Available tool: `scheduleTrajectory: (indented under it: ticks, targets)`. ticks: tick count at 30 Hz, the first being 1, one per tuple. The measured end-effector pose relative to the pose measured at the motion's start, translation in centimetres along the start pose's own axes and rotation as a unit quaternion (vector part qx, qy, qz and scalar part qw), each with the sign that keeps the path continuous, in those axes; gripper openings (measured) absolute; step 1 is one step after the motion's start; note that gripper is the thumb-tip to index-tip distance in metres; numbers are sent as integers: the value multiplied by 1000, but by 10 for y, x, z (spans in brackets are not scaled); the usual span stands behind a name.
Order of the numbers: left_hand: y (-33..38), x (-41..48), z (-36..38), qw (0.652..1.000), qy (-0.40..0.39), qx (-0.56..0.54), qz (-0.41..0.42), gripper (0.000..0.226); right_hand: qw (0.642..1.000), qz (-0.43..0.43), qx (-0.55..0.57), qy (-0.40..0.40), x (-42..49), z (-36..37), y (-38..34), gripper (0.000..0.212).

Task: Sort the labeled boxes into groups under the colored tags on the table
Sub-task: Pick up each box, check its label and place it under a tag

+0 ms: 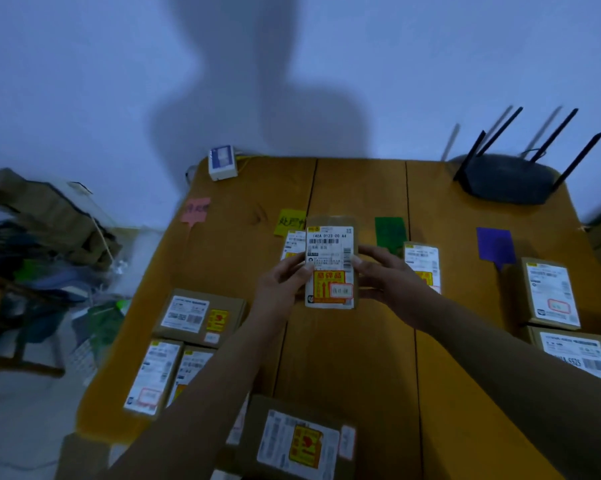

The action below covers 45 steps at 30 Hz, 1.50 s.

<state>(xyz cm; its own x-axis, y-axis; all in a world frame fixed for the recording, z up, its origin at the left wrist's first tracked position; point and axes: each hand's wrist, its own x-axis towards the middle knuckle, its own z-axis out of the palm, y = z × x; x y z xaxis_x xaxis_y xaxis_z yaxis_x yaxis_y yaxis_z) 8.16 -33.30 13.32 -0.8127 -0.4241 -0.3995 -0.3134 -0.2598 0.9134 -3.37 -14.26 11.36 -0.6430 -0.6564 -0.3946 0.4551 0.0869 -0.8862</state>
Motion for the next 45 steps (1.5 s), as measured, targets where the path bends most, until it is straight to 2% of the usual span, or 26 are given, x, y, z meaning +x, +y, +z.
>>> scheduleTrajectory:
  ticks: [5, 11, 14, 17, 19, 23, 26, 33, 35, 38, 41, 45]
  targets:
    - [5, 12, -58, 999, 28, -13, 12, 30, 999, 1, -31, 44, 34, 56, -6, 71]
    - [2, 63, -165, 995, 95, 25, -3, 25, 993, 0, -74, 88, 111, 161, 18, 60]
    - [-7, 101, -221, 986, 128, 110, 15, 20, 982, 9, -113, 148, 163, 216, 44, 55]
    - [-14, 142, -267, 973, 116, 194, 37, 20, 970, 17, -157, 185, 216, 256, 64, 51]
    - [-18, 171, -289, 970, 94, 220, 41, 22, 965, 19, -183, 187, 249, 274, 73, 49]
    - [-29, 215, -321, 959, 102, 262, 29, 27, 961, 29, -217, 171, 299, 295, 88, 42]
    - [-39, 234, -330, 956, 94, 277, 32, 28, 963, 56, -207, 163, 321, 302, 95, 43]
    - [-50, 243, -336, 957, 99, 270, 31, 31, 969, 79, -164, 169, 327, 308, 103, 47]
    - [-47, 236, -337, 959, 100, 263, 21, 43, 970, 79, -145, 177, 319, 308, 102, 55]
    - [-46, 220, -341, 963, 108, 248, 16, 73, 967, 85, -146, 191, 298, 305, 103, 71]
    - [-48, 195, -344, 960, 122, 250, 22, 84, 964, 79, -152, 202, 264, 298, 110, 63]
    - [-62, 163, -350, 947, 130, 294, 7, 85, 955, 59, -190, 219, 213, 278, 130, 54]
